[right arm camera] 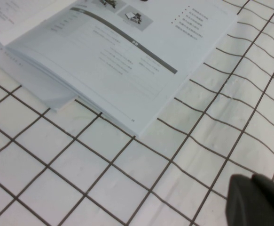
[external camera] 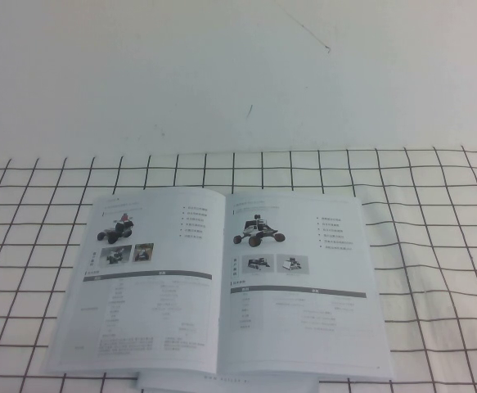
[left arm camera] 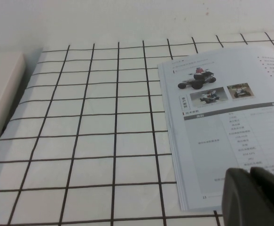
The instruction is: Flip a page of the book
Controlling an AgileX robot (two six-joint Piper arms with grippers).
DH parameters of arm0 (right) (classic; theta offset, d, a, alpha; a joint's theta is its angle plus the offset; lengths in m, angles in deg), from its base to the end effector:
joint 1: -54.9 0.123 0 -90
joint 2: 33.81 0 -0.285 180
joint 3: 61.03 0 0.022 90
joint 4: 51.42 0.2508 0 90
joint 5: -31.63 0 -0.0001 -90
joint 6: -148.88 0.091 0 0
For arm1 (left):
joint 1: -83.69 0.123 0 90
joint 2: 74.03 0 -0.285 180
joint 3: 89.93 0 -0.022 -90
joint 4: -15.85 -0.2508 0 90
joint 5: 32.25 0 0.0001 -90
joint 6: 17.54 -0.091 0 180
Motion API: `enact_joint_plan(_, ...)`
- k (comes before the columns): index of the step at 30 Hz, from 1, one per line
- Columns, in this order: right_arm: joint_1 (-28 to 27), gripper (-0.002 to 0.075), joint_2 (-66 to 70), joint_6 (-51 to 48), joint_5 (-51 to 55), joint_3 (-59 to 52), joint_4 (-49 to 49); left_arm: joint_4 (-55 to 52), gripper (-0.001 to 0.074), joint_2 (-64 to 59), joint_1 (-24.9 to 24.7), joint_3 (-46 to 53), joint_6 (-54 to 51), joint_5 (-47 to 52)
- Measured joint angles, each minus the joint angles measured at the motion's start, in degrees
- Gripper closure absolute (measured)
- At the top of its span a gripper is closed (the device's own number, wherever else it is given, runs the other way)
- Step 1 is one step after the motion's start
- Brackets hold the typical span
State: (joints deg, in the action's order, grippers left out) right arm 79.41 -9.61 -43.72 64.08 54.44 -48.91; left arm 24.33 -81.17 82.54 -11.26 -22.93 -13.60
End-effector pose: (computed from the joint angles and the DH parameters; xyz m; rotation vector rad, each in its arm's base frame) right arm 0.0611 0.0302 0.2202 -0.6504 2.0168 0.1707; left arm 0.0537 -0.0054 0.1762 0.0095 1.8205 -0.0898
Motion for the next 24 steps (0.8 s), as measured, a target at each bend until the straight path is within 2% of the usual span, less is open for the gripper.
enact_joint_plan(24,-0.65,0.0728,-2.51,-0.3,0.12,0.0,0.26,0.56,0.0738,0.0,0.0,-0.08,-0.98,0.32)
